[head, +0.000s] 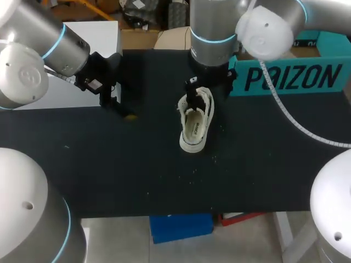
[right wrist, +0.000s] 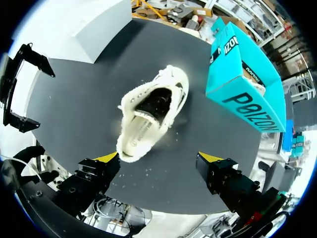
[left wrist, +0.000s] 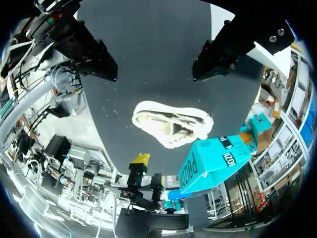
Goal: Take the shoe out of the shoebox, open the shoe tongue, remove and reinsert the insole, then place the shoe into the shoebox
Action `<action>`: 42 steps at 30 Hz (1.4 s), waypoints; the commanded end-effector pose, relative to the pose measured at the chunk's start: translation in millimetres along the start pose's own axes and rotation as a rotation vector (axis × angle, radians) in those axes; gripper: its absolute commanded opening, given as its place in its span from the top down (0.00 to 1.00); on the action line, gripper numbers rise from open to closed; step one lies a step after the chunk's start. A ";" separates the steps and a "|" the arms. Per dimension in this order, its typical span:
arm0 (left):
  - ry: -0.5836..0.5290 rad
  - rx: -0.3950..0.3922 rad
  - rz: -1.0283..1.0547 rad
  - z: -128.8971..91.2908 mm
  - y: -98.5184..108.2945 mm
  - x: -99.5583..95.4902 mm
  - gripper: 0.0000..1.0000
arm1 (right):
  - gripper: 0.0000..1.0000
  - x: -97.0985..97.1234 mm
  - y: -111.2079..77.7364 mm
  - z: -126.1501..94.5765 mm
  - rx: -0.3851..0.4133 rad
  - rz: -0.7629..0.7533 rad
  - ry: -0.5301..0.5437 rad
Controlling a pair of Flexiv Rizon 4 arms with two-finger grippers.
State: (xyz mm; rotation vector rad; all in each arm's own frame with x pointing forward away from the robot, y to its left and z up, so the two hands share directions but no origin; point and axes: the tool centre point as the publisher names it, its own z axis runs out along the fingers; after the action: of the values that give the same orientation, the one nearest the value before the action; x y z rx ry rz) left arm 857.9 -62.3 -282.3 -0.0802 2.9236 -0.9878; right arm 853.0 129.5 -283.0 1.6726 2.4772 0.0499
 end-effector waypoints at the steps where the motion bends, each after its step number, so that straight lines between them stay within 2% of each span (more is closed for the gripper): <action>1: -0.006 0.001 0.000 1.2 0.6 1.2 0.00 | 0.00 2.4 2.4 -0.6 0.017 0.001 -0.014; 13: -0.006 0.001 0.000 1.2 0.6 1.2 0.00 | 0.00 2.4 2.4 -0.6 0.017 0.001 -0.014; 18: -0.006 0.001 0.000 1.2 0.6 1.2 0.00 | 0.00 7.0 30.9 8.7 0.050 0.076 -0.024; 24: -0.006 0.001 0.000 1.2 0.6 1.2 0.00 | 0.00 -2.5 36.2 8.1 0.066 0.213 -0.037; 31: -0.006 0.001 0.000 1.2 0.6 1.2 0.00 | 0.00 -0.6 37.5 36.2 0.068 0.325 -0.017; 33: -0.006 0.001 0.000 1.2 0.6 1.2 0.00 | 0.22 0.4 35.0 46.5 0.076 0.345 -0.007; 35: -0.006 0.001 0.000 1.2 0.6 1.2 0.00 | 0.21 1.2 32.6 56.3 0.062 0.349 0.009; 36: -0.006 0.001 0.000 1.2 0.6 1.2 0.00 | 0.25 0.8 31.2 61.4 0.070 0.351 0.015; 39: -0.006 0.001 0.000 1.2 0.6 1.2 0.00 | 0.28 -3.4 29.1 71.4 0.069 0.355 0.023; 42: -0.006 0.001 0.000 1.2 0.6 1.2 0.00 | 0.26 -8.6 30.9 78.8 0.070 0.357 0.030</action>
State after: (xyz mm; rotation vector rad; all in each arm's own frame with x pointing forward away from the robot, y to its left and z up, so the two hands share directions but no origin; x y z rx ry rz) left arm 857.9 -62.4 -282.3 -0.0805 2.9237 -0.9878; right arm 892.5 133.4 -348.0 2.1299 2.1768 0.0139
